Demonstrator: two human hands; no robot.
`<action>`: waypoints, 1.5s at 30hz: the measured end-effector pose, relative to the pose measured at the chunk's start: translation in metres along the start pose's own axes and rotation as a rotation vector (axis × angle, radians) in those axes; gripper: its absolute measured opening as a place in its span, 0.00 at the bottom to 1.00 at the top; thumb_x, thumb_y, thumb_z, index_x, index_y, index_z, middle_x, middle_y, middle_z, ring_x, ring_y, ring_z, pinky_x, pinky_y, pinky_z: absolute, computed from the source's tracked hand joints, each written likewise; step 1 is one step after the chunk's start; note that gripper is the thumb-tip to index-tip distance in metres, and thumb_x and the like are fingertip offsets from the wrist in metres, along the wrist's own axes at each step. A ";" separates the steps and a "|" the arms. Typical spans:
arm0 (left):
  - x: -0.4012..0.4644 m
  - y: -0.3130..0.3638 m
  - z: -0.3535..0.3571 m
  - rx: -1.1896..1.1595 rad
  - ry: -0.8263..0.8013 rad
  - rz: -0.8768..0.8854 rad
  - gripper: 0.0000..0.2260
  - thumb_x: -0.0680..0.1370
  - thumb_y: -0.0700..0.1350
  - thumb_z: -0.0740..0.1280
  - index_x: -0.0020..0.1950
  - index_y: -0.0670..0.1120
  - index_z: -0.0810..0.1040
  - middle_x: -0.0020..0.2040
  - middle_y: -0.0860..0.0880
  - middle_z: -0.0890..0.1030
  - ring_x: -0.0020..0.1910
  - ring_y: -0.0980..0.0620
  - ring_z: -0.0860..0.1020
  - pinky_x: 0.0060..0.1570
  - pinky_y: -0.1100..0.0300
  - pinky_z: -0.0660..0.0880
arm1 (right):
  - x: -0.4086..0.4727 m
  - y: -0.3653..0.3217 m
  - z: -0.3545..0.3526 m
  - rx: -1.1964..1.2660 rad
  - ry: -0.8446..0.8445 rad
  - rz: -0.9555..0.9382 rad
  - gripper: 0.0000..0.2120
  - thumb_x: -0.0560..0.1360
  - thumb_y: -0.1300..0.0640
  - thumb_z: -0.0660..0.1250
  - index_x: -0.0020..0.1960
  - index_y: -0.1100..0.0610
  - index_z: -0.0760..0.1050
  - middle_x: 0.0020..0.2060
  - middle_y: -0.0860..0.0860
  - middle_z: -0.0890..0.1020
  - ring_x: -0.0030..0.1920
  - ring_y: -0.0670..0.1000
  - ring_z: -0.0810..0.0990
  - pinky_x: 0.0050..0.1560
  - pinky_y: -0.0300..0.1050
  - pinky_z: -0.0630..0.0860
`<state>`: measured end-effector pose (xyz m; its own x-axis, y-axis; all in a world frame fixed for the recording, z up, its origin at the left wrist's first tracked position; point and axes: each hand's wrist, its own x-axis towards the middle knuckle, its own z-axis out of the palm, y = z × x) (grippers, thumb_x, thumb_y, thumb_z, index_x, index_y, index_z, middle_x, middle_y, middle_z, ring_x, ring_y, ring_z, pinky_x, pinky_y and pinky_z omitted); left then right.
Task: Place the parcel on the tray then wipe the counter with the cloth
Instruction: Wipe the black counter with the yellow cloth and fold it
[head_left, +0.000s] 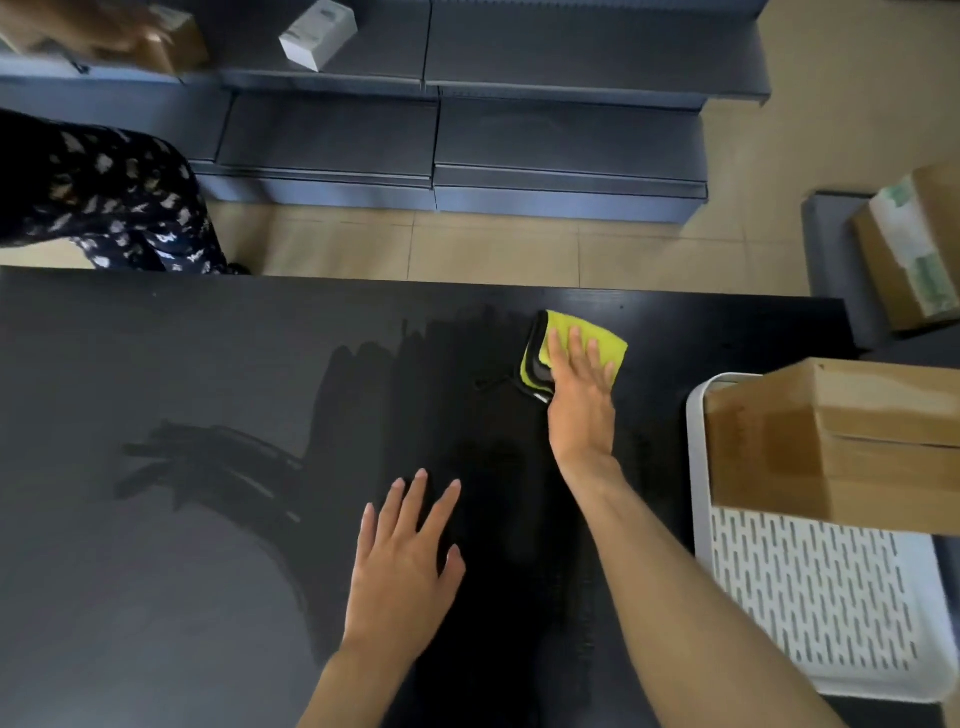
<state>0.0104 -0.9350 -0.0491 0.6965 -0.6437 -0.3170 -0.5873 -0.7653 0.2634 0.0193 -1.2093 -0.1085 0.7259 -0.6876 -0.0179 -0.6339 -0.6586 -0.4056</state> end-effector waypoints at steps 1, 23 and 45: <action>0.003 0.001 0.001 0.007 -0.006 0.007 0.32 0.80 0.56 0.63 0.82 0.59 0.55 0.82 0.47 0.59 0.82 0.44 0.56 0.78 0.41 0.58 | 0.010 0.003 0.000 -0.018 -0.010 -0.014 0.43 0.76 0.79 0.58 0.84 0.51 0.55 0.84 0.54 0.56 0.84 0.59 0.49 0.84 0.61 0.45; -0.080 0.061 0.013 0.064 -0.031 -0.004 0.32 0.81 0.58 0.62 0.83 0.59 0.52 0.84 0.46 0.53 0.83 0.42 0.49 0.80 0.40 0.51 | -0.267 0.071 -0.025 -0.056 -0.080 -0.108 0.41 0.77 0.70 0.69 0.84 0.50 0.56 0.84 0.54 0.56 0.84 0.59 0.50 0.81 0.64 0.57; -0.074 0.072 0.015 0.047 -0.016 -0.040 0.31 0.81 0.56 0.63 0.82 0.58 0.55 0.83 0.46 0.56 0.82 0.42 0.52 0.79 0.41 0.52 | -0.235 0.054 -0.025 -0.123 -0.212 0.077 0.36 0.83 0.33 0.47 0.86 0.47 0.44 0.85 0.52 0.46 0.85 0.57 0.44 0.83 0.63 0.47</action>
<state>-0.0899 -0.9418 -0.0205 0.7135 -0.6120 -0.3413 -0.5779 -0.7893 0.2072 -0.1923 -1.0912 -0.1034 0.7058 -0.6661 -0.2412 -0.7077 -0.6478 -0.2819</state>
